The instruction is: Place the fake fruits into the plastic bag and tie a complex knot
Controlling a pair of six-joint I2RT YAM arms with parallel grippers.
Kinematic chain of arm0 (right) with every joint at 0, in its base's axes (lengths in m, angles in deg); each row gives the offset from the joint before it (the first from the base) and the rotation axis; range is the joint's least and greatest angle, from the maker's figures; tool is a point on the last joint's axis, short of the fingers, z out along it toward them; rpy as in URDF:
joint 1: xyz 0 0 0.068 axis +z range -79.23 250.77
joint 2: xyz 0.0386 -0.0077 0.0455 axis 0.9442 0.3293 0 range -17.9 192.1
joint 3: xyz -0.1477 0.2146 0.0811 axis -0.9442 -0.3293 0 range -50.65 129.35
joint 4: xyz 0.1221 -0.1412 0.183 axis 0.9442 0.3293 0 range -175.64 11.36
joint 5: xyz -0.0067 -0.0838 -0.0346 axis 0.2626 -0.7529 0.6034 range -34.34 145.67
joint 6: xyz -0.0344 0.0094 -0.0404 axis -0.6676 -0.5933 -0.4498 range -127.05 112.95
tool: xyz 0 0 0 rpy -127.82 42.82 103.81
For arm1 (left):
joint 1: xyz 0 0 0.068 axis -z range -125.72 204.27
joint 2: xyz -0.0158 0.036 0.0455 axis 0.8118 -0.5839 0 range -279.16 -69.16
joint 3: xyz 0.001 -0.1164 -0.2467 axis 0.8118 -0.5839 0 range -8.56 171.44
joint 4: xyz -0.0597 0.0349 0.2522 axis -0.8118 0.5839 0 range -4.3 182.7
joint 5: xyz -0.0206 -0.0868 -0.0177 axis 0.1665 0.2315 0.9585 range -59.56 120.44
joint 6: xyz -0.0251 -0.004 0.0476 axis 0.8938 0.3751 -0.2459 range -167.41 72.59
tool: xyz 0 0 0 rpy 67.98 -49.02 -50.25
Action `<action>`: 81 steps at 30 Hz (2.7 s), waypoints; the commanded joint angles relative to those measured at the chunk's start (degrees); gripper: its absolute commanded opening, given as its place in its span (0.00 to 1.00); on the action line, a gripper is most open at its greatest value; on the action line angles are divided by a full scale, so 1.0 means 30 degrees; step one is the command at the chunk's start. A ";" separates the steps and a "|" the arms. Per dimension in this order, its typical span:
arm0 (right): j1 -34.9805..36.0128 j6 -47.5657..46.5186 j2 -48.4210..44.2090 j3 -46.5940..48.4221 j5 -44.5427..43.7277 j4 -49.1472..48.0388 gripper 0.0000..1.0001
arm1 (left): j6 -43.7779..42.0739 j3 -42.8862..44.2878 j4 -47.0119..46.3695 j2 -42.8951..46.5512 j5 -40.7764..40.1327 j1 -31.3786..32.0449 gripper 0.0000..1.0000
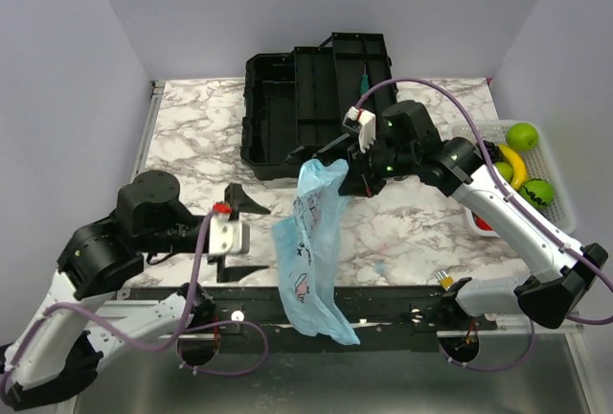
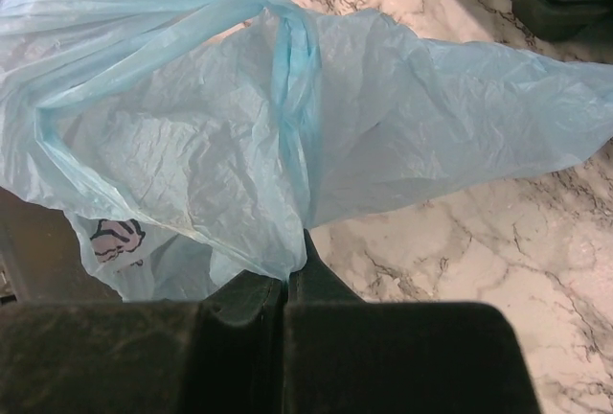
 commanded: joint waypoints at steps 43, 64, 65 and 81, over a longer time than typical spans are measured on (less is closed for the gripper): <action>-0.1127 -0.5203 0.4684 0.7808 -0.3802 0.0539 0.29 | -1.0014 -0.3554 -0.5758 -0.0982 -0.3121 0.5047 0.00; -0.2270 0.7708 -0.3976 -0.5220 -0.0148 -0.4040 1.00 | -0.8456 -1.0734 -1.3930 0.3613 -0.7815 0.4989 0.00; -0.2372 0.7994 -0.4340 -0.5066 -0.0256 -0.4085 1.00 | -0.8207 -1.0661 -1.4118 0.3404 -0.8319 0.4989 0.00; -0.4416 1.4439 -0.3741 -1.2721 0.7865 -1.2915 1.00 | -0.6907 -1.0086 -1.6385 0.2054 -0.9720 0.4828 0.00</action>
